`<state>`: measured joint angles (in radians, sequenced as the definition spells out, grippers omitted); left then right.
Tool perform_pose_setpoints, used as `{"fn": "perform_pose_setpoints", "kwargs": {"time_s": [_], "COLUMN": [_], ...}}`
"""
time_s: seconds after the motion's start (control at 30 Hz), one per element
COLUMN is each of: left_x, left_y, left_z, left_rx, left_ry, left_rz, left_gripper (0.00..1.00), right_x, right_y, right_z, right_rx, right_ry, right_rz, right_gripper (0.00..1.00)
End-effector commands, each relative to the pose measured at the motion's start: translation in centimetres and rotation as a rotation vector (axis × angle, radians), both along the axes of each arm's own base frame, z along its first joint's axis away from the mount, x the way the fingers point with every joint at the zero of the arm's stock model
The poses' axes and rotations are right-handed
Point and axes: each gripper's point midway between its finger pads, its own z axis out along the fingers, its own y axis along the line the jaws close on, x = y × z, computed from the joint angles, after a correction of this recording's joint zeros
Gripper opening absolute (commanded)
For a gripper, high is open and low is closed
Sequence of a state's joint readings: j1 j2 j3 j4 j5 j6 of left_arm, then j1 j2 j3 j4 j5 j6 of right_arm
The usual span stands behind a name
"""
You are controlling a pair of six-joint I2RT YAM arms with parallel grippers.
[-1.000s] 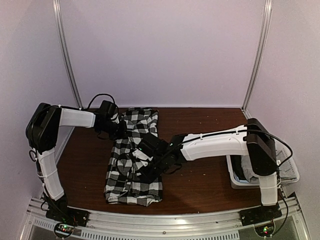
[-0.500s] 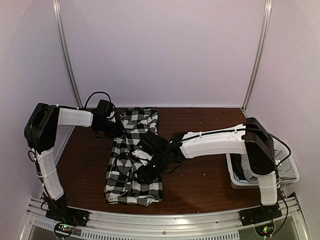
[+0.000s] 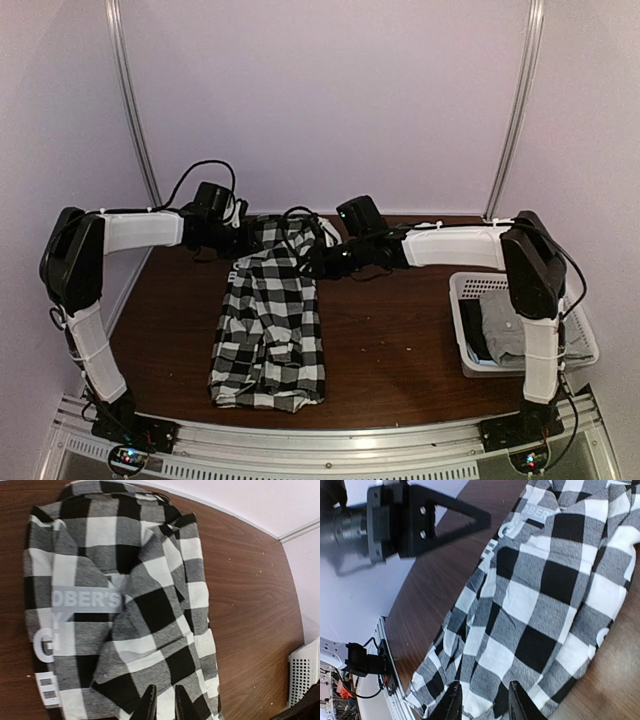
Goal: Fold and stack the long sleeve shirts
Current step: Adjust the sleeve of the rectangle-folded shirt, then smooth out the rectangle-folded shirt at the center of the board.
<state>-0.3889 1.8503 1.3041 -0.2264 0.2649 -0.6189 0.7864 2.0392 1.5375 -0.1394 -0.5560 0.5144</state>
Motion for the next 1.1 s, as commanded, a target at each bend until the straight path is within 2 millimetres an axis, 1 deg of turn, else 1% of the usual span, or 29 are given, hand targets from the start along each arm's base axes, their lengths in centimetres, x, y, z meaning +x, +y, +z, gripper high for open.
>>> {"fn": "perform_pose_setpoints", "kwargs": {"time_s": [0.0,0.1,0.13,0.17,0.23,0.27,0.37,0.47,0.53,0.67,0.77,0.87,1.0,1.07], "left_x": [0.4,0.9,1.2,1.6,2.3,2.7,3.5,3.7,3.8,4.0,4.1,3.8,3.5,3.6], "left_y": [-2.0,-2.7,-2.7,-2.4,-1.6,-1.2,0.1,0.8,0.8,0.8,1.3,1.7,1.7,2.0], "left_z": [-2.3,-4.3,-5.0,-5.7,-7.2,-7.6,-8.8,-9.2,-9.0,-7.7,-7.5,-8.1,-9.2,-9.8], "left_rx": [-0.042,-0.055,-0.047,-0.036,-0.021,-0.014,0.02,0.032,0.036,0.038,0.063,0.069,0.075,0.094], "left_ry": [0.029,0.072,0.082,0.09,0.108,0.11,0.12,0.124,0.121,0.092,0.087,0.099,0.121,0.132], "left_rz": [-0.059,-0.089,-0.087,-0.078,-0.059,-0.049,-0.023,-0.019,-0.026,-0.037,-0.028,-0.034,-0.051,-0.045], "left_gripper": [0.13,0.11,0.11,0.11,0.11,0.1,0.1,0.1,0.11,0.13,0.14,0.14,0.14,0.14], "right_x": [2.6,4.6,5.1,5.8,6.8,7.3,8.7,10.0,10.9,12.8,13.7,14.0,14.3,14.3], "right_y": [3.1,4.1,4.4,4.8,5.7,6.1,7.0,7.4,7.5,6.9,6.2,5.7,5.5,5.6], "right_z": [2.1,2.1,1.6,1.7,0.8,-0.4,-2.1,-4.2,-5.2,-7.0,-8.4,-9.0,-9.1,-8.9], "right_rx": [0.2,0.27,0.281,0.3,0.318,0.318,0.345,0.341,0.34,0.314,0.271,0.238,0.227,0.228], "right_ry": [-0.003,0.018,0.022,0.025,0.044,0.064,0.093,0.12,0.129,0.153,0.165,0.167,0.165,0.164], "right_rz": [0.004,-0.007,-0.008,-0.014,-0.025,-0.033,-0.062,-0.115,-0.151,-0.246,-0.296,-0.325,-0.337,-0.329], "right_gripper": [0.32,0.31,0.31,0.31,0.3,0.28,0.24,0.21,0.2,0.16,0.15,0.15,0.15,0.15]}}
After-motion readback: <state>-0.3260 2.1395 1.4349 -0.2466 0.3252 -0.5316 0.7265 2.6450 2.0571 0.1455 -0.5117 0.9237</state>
